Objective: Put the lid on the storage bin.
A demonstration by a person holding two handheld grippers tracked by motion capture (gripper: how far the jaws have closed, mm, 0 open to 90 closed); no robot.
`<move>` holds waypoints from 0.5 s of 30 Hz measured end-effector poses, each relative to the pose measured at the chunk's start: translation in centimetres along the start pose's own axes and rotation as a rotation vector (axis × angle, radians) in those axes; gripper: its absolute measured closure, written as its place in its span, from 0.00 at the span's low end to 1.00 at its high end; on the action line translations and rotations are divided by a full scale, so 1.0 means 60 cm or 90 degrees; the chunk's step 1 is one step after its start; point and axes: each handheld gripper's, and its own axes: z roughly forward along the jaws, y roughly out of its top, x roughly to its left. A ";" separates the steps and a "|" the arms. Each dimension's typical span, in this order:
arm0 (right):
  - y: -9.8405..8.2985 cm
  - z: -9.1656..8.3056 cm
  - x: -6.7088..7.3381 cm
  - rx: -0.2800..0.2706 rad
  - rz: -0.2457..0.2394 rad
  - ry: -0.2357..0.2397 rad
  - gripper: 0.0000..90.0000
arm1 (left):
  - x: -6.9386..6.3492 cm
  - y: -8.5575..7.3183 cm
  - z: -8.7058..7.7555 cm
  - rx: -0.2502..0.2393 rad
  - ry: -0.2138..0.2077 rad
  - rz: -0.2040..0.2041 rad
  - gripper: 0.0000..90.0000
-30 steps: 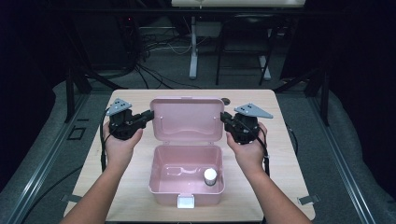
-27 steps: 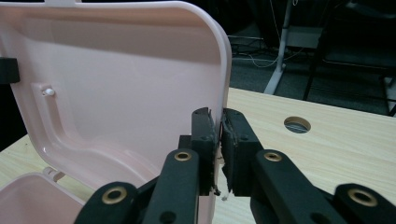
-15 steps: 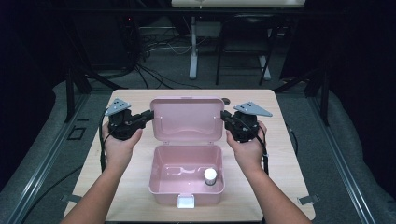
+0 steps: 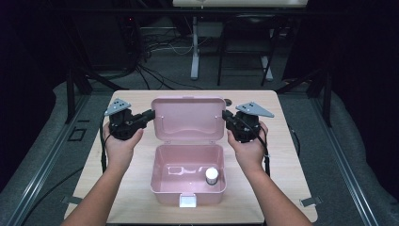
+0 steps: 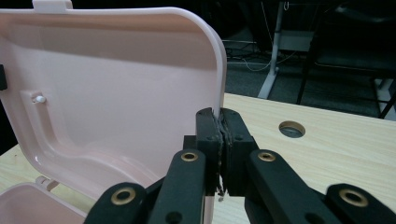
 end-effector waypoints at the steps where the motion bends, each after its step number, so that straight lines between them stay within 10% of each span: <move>1: -0.001 -0.002 0.001 -0.001 0.002 0.001 0.97 | 0.000 0.000 -0.001 -0.001 -0.001 0.001 0.95; 15: -0.004 -0.023 0.012 -0.010 -0.012 0.012 0.93 | -0.004 -0.006 -0.022 -0.019 -0.019 -0.002 0.95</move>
